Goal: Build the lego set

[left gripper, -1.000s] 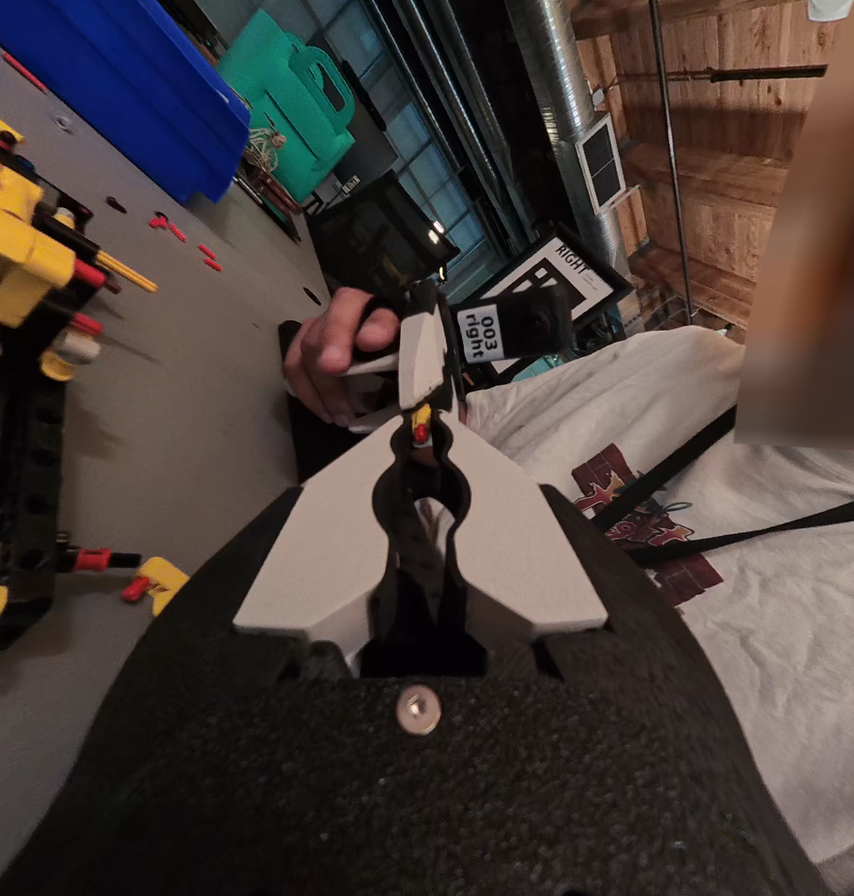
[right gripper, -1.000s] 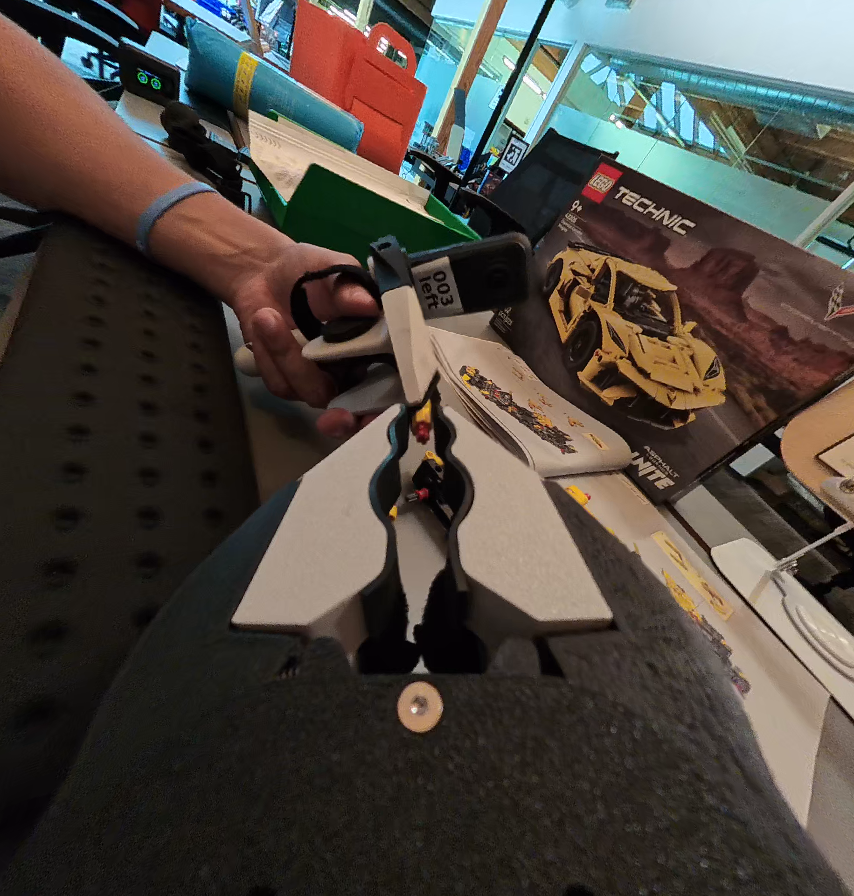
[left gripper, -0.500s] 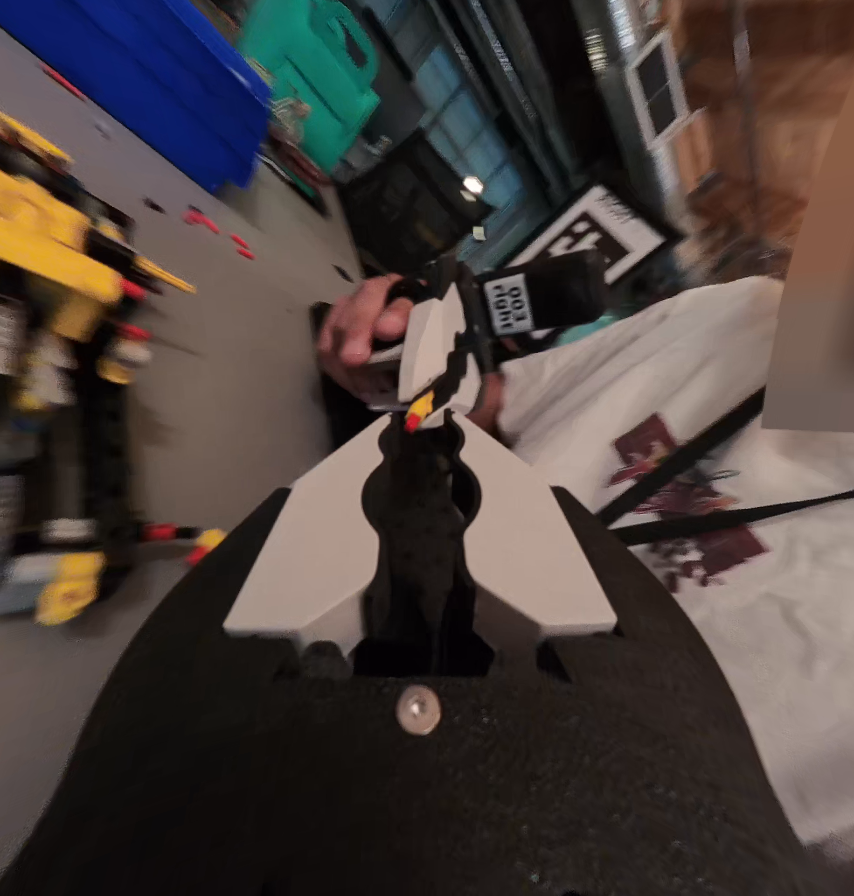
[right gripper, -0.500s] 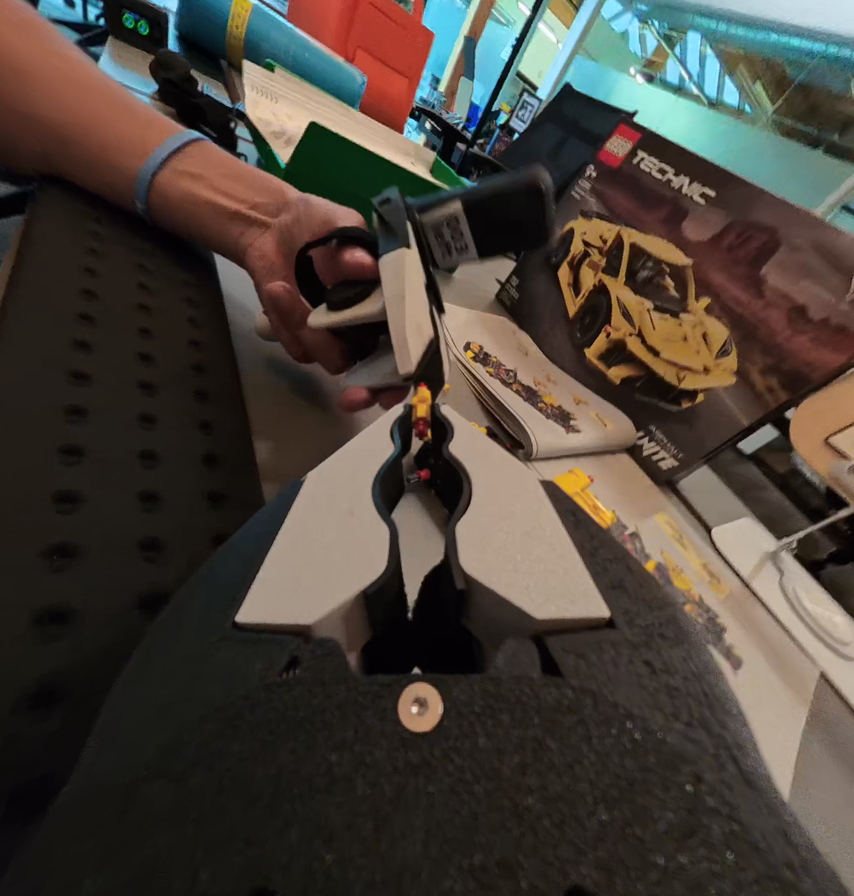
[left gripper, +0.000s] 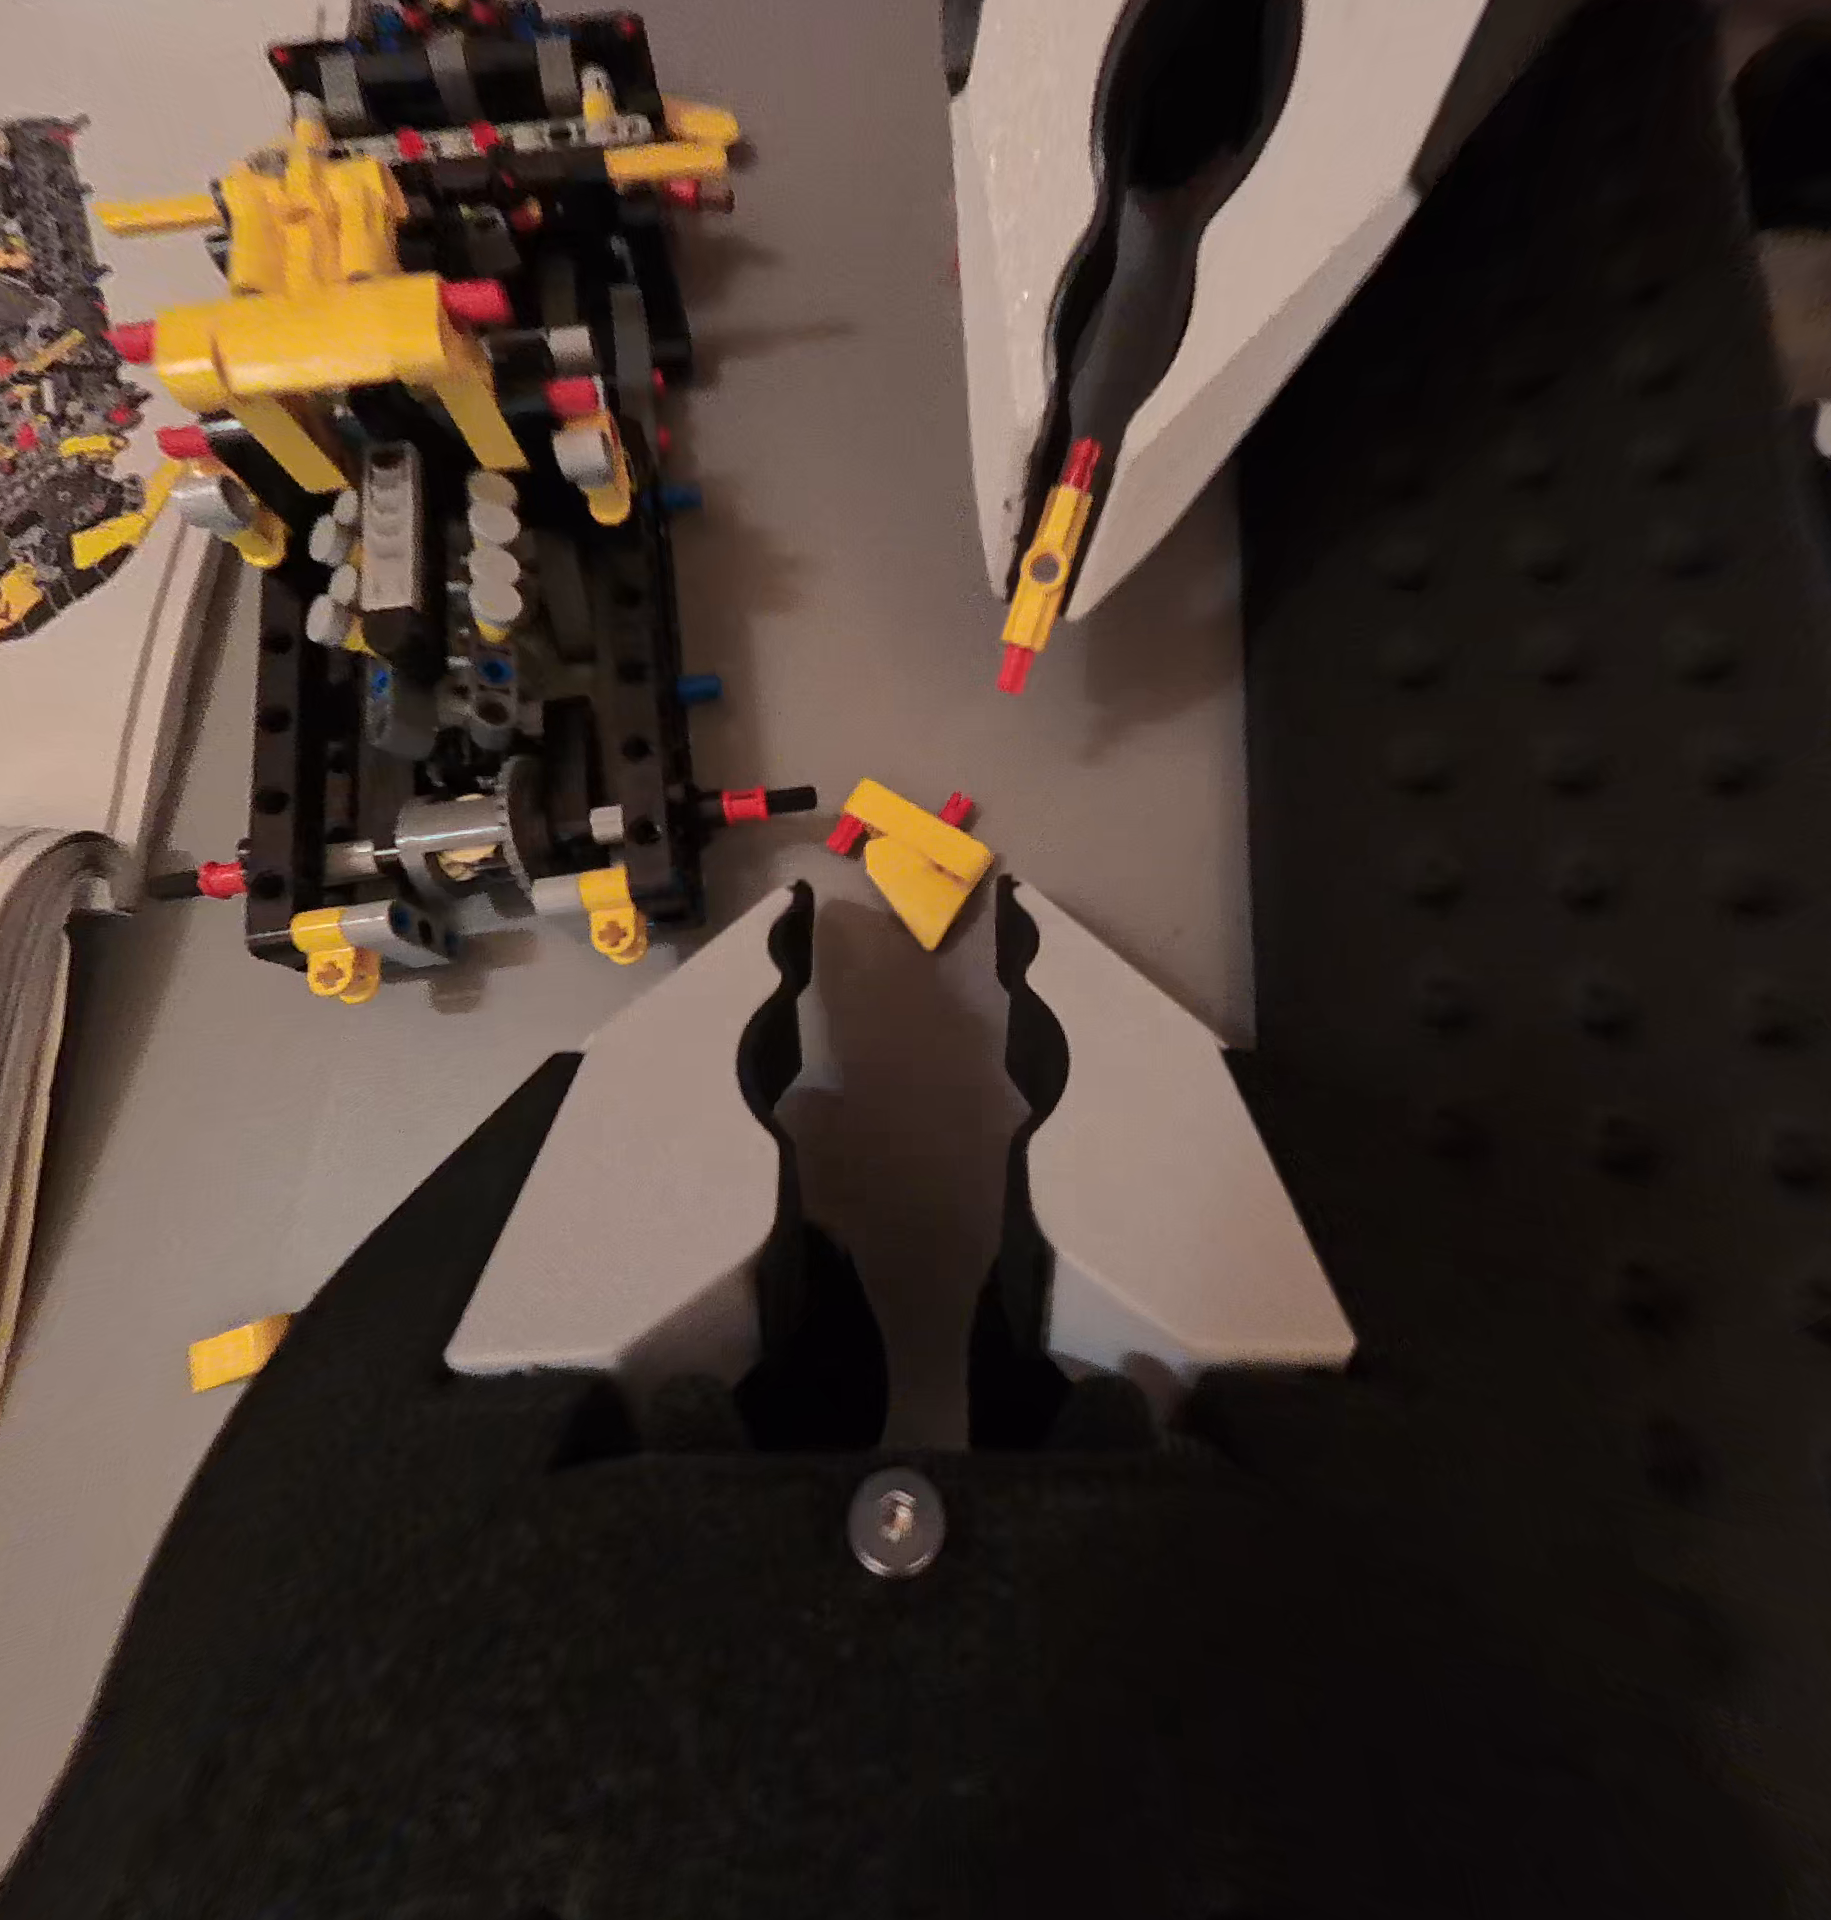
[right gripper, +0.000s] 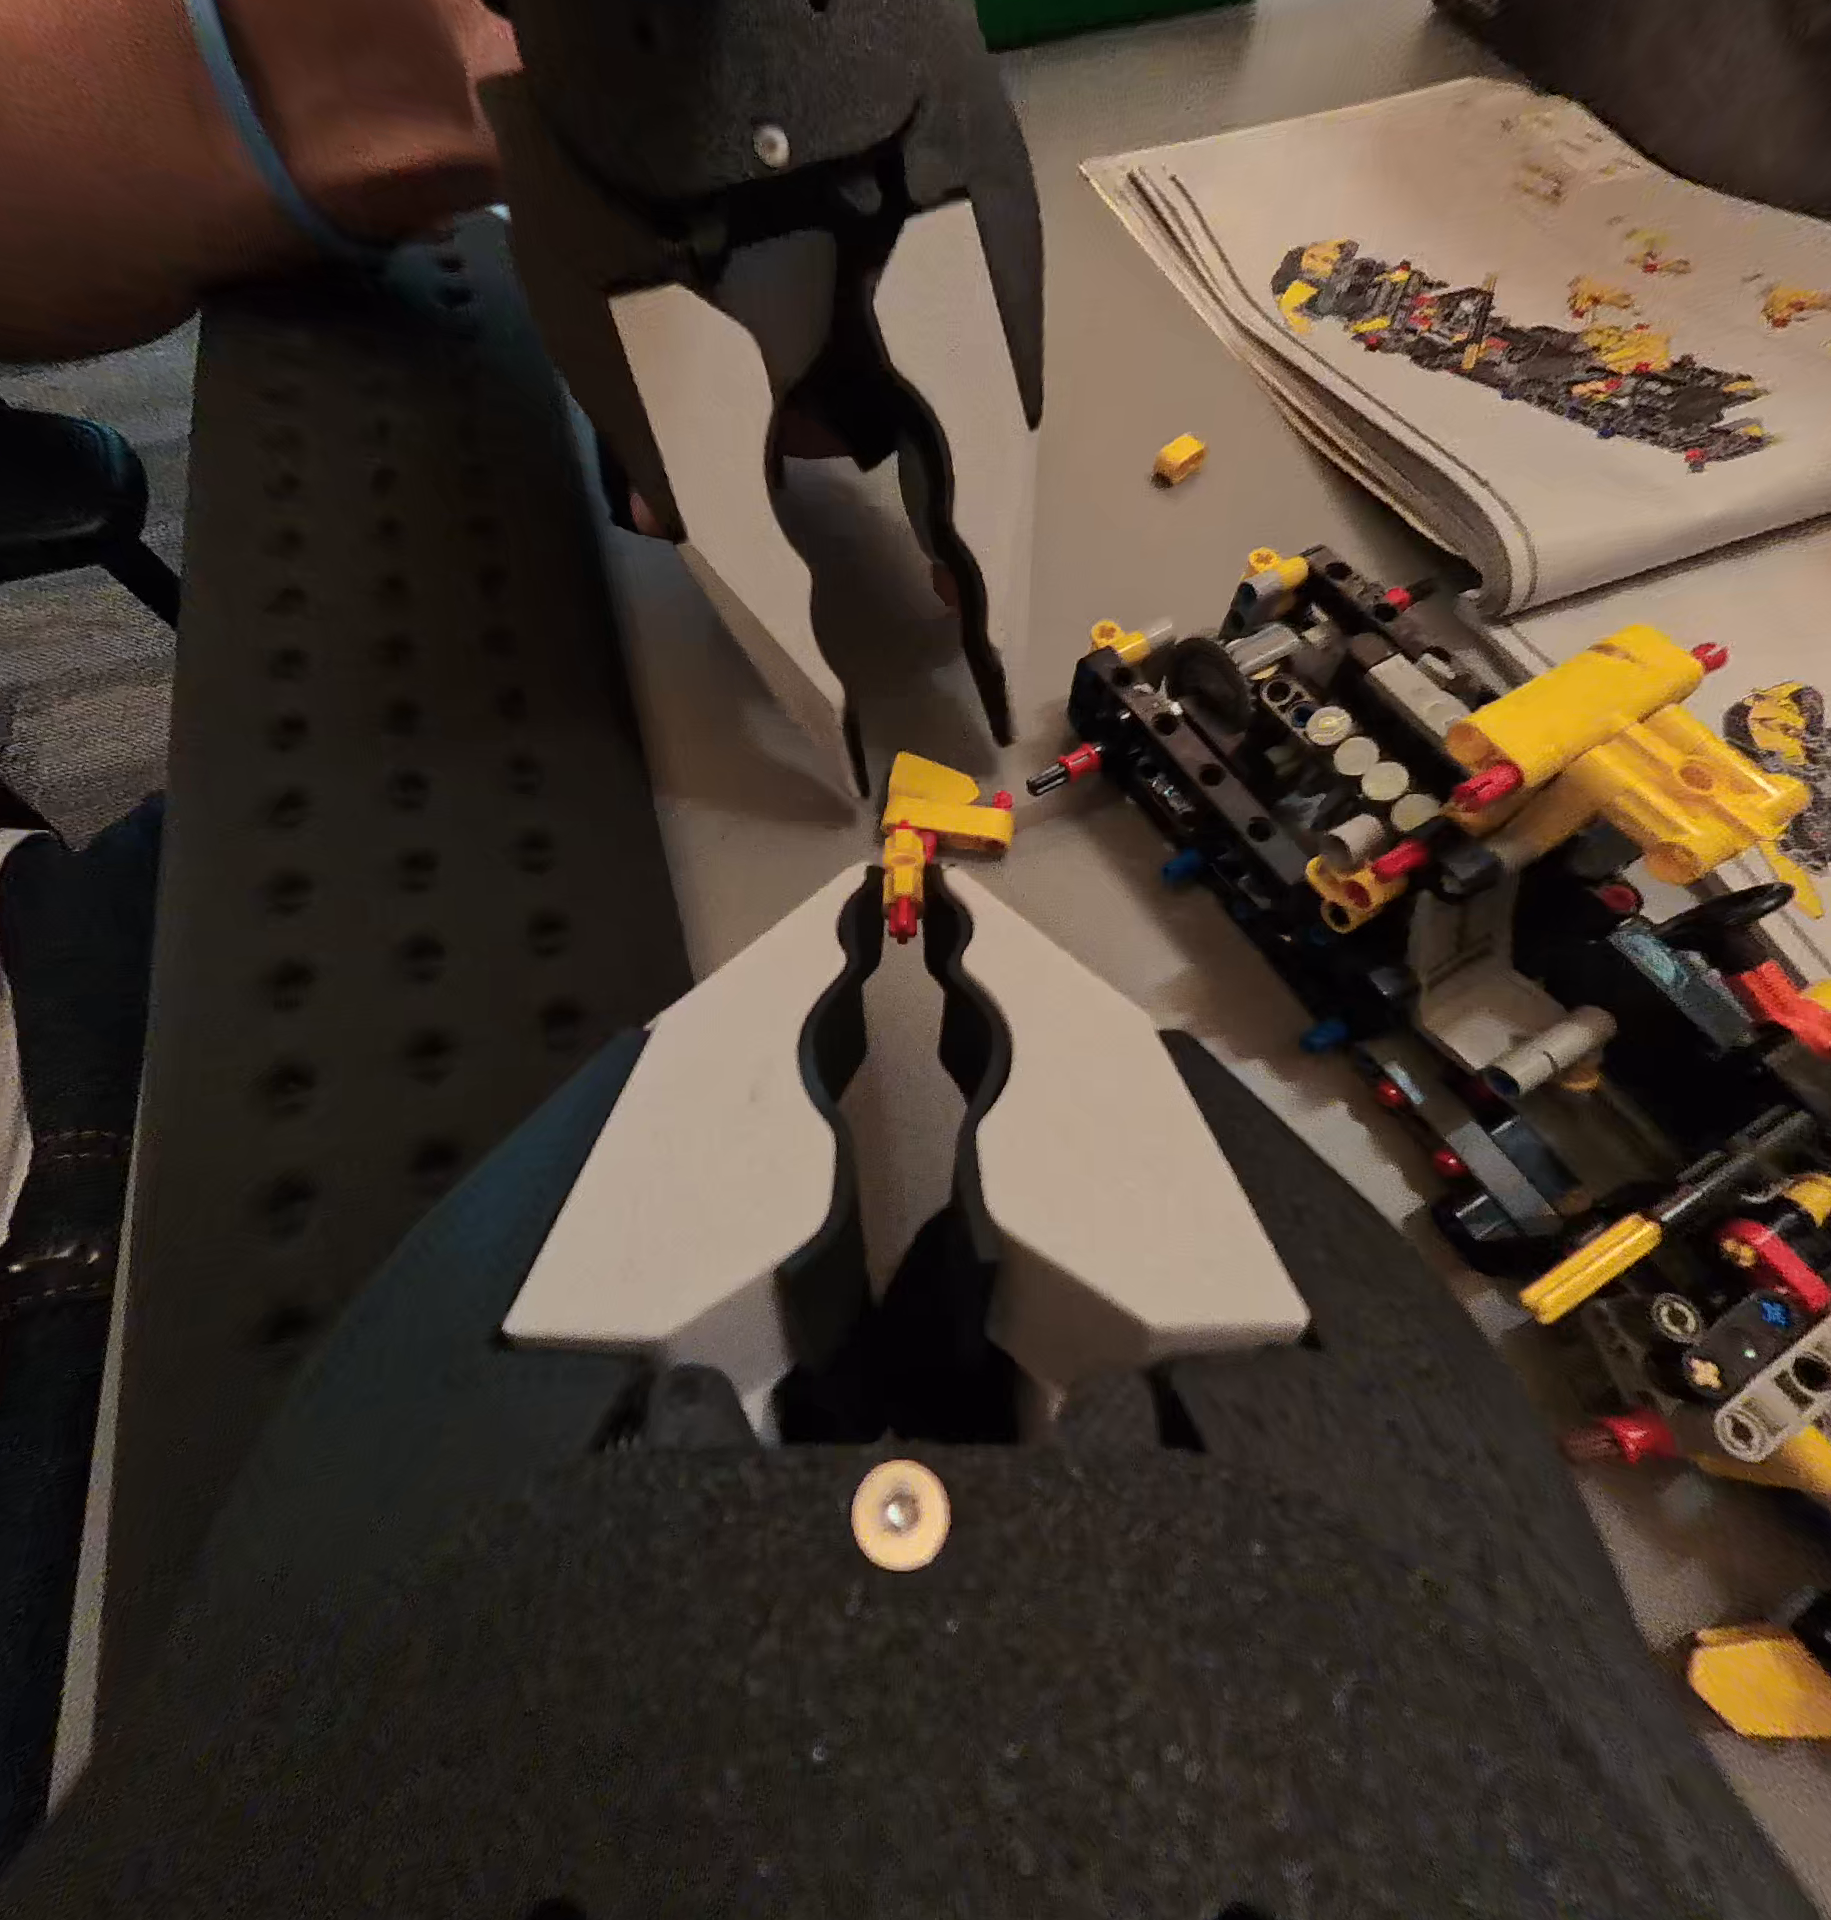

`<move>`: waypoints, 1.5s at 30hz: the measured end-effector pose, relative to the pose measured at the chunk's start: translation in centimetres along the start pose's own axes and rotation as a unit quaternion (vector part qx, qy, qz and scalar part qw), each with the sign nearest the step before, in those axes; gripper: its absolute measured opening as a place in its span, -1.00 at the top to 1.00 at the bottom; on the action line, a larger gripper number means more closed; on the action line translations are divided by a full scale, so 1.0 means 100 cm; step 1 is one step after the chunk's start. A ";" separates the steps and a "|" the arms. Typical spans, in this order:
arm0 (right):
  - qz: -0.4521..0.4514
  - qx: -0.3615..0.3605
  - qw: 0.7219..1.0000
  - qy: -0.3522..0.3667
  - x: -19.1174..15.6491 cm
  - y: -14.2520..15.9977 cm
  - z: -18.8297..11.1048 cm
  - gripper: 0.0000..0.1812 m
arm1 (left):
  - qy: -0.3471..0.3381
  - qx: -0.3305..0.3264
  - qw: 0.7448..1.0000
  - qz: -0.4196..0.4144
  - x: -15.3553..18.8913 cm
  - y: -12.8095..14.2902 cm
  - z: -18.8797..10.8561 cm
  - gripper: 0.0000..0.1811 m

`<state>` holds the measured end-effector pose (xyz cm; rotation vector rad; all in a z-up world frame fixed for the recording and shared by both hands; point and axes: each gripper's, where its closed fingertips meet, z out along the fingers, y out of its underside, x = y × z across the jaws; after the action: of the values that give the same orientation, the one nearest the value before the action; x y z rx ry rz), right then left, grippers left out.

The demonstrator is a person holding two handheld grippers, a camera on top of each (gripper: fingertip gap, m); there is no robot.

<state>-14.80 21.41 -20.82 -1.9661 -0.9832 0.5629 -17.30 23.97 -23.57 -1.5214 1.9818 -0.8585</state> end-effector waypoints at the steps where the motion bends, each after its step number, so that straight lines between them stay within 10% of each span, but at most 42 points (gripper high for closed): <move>1: -0.001 -0.001 1.000 -0.007 -0.002 0.001 0.000 0.93 | 0.006 -0.004 1.000 -0.002 0.000 0.002 0.002 0.61; 12: 0.021 0.014 1.000 0.001 0.006 -0.002 -0.004 0.93 | 0.000 -0.004 1.000 0.025 0.007 -0.006 0.010 0.73; 19: -0.023 0.069 0.997 0.032 0.002 -0.020 -0.016 0.93 | 0.006 0.197 0.975 -0.098 -0.004 -0.057 -0.025 0.74; 28: -0.009 0.116 0.991 0.066 0.009 -0.035 -0.028 0.93 | 0.007 0.263 0.959 -0.102 -0.004 -0.074 -0.025 0.74; 45: -0.016 0.113 0.990 0.078 0.013 -0.034 -0.029 0.92 | 0.001 0.263 0.959 -0.103 -0.003 -0.076 -0.022 0.74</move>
<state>-13.51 22.18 -16.48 -1.7615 -0.8161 0.4735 -13.79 23.26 -16.49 -1.4109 1.4414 -1.3454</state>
